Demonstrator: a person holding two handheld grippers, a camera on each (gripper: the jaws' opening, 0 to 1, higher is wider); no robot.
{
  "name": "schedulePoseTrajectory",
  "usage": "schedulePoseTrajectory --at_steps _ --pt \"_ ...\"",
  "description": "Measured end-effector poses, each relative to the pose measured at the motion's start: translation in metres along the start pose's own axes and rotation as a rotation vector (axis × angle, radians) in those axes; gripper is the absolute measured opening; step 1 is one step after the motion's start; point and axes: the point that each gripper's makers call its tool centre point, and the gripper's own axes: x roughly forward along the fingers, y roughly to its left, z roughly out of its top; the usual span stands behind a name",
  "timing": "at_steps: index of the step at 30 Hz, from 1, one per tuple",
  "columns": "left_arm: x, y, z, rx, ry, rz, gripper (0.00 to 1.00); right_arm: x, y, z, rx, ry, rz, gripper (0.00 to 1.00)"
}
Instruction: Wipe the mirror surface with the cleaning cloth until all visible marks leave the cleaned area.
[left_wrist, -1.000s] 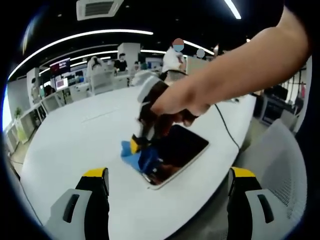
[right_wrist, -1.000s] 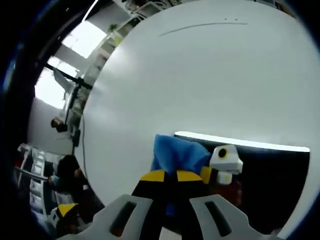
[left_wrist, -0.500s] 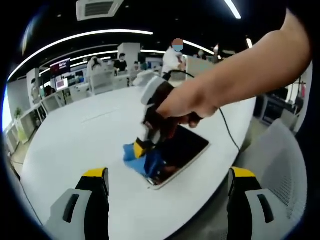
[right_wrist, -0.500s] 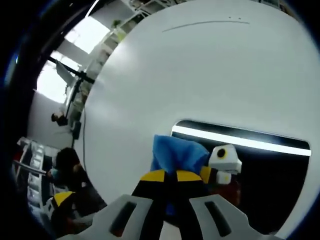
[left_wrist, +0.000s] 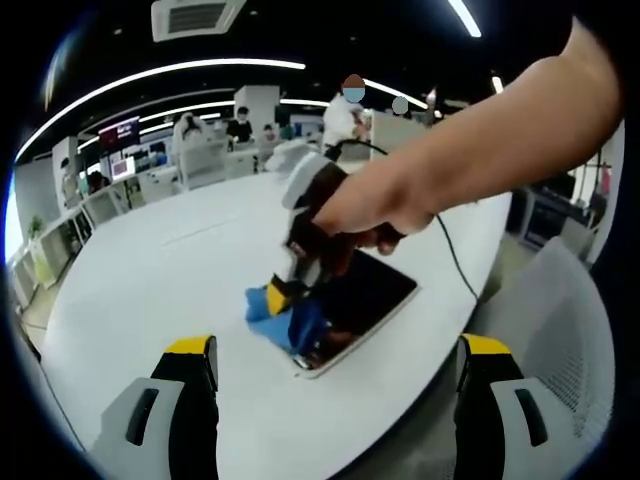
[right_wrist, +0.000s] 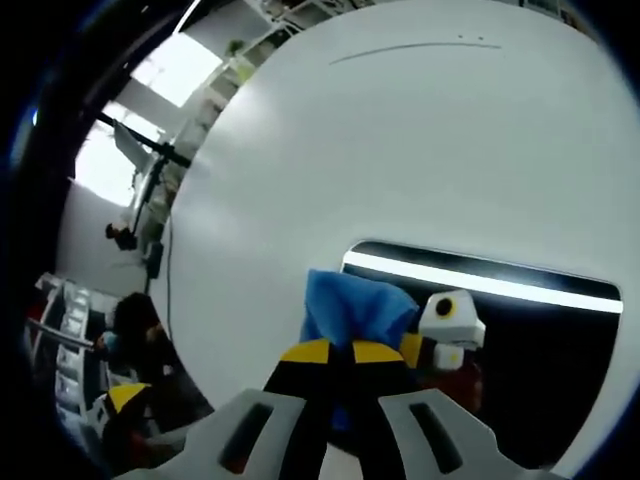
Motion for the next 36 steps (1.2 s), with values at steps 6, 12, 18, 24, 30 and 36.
schedulePoseTrajectory --at_steps 6,12,18,24,30,36 --pt "0.000 0.000 -0.002 0.003 0.003 -0.004 1.00 -0.008 -0.006 -0.004 -0.010 0.006 -0.002 0.00" --pt "0.001 0.001 -0.003 0.002 0.004 -0.004 1.00 -0.012 -0.010 -0.006 -0.002 0.005 0.001 0.00" --pt "0.001 0.000 -0.002 0.003 0.004 -0.003 1.00 -0.015 -0.018 -0.005 -0.002 0.002 -0.001 0.00" --pt "0.001 0.000 -0.003 0.003 0.005 -0.002 1.00 -0.022 -0.028 -0.008 0.002 -0.004 -0.001 0.00" --pt "0.001 0.000 -0.002 -0.001 0.004 -0.002 1.00 -0.028 -0.037 -0.010 0.011 -0.004 -0.005 0.00" --pt "0.001 -0.002 -0.003 0.002 0.006 -0.008 1.00 -0.033 -0.048 -0.011 0.010 -0.005 -0.010 0.00"
